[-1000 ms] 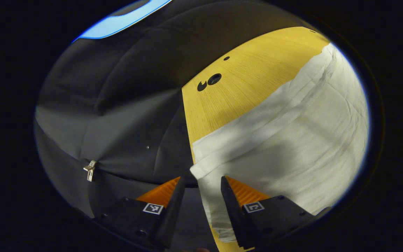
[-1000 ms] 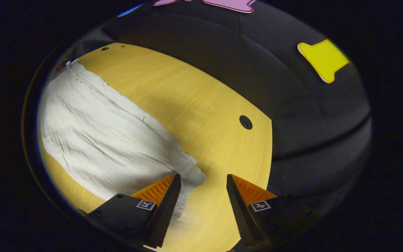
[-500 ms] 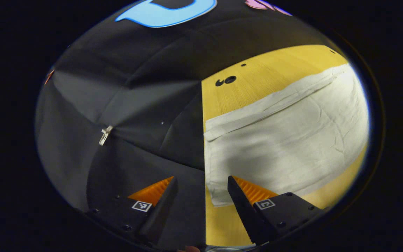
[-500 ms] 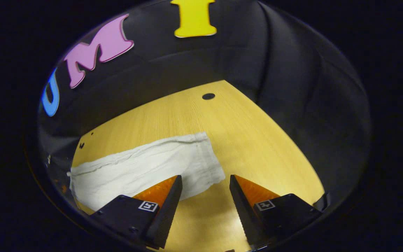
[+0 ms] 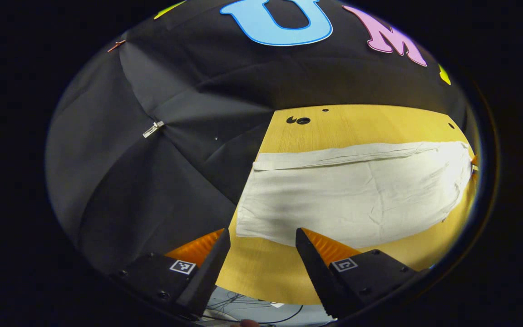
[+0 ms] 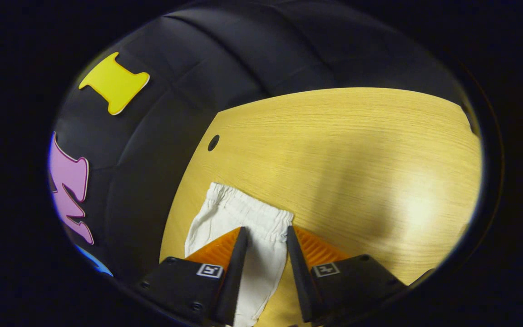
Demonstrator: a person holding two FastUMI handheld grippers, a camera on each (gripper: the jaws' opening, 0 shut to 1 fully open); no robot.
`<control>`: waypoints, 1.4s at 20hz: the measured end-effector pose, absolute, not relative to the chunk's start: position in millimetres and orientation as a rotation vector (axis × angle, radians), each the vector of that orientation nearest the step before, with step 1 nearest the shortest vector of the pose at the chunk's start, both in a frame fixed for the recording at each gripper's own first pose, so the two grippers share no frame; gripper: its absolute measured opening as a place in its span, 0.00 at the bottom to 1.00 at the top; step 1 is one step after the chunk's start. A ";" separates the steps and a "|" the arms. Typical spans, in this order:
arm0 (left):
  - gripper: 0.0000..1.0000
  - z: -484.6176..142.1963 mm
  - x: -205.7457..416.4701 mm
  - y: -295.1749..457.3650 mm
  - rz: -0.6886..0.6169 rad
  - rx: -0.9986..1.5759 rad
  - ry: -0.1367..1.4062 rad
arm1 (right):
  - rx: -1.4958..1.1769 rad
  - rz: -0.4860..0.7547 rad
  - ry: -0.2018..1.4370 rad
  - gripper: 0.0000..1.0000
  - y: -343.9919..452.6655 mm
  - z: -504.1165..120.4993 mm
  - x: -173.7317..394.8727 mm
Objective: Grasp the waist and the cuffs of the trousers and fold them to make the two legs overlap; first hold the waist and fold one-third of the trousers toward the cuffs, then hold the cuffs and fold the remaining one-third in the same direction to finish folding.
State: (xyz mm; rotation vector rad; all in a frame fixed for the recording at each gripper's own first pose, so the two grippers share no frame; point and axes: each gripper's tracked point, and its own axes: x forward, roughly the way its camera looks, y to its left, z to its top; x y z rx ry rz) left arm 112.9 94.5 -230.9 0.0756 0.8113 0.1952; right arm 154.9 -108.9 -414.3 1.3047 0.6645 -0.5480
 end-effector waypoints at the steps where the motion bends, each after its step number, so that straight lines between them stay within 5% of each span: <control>1: 0.90 -229.6 112.0 89.9 0.207 0.066 0.818 | 1.315 -0.543 0.658 0.37 -108.4 -415.2 153.1; 2: 0.93 -227.0 111.2 85.1 0.218 0.061 0.821 | 1.329 -0.535 0.653 0.23 -110.3 -415.2 148.8; 5: 0.93 -221.9 111.7 68.0 0.233 0.045 0.815 | 1.350 -0.486 0.648 0.08 -115.9 -415.0 144.8; 17: 0.93 -255.6 128.4 32.7 0.036 -0.183 0.769 | 1.146 -0.551 0.498 0.08 -181.3 -349.4 112.0; 21: 0.95 -274.4 116.4 14.9 -0.034 -0.482 0.793 | 1.111 -0.452 0.364 0.08 -169.8 -275.9 123.2; 28: 0.95 -295.3 119.9 22.7 -0.054 -0.750 0.800 | 1.035 -0.192 0.235 0.08 -36.4 -148.4 187.3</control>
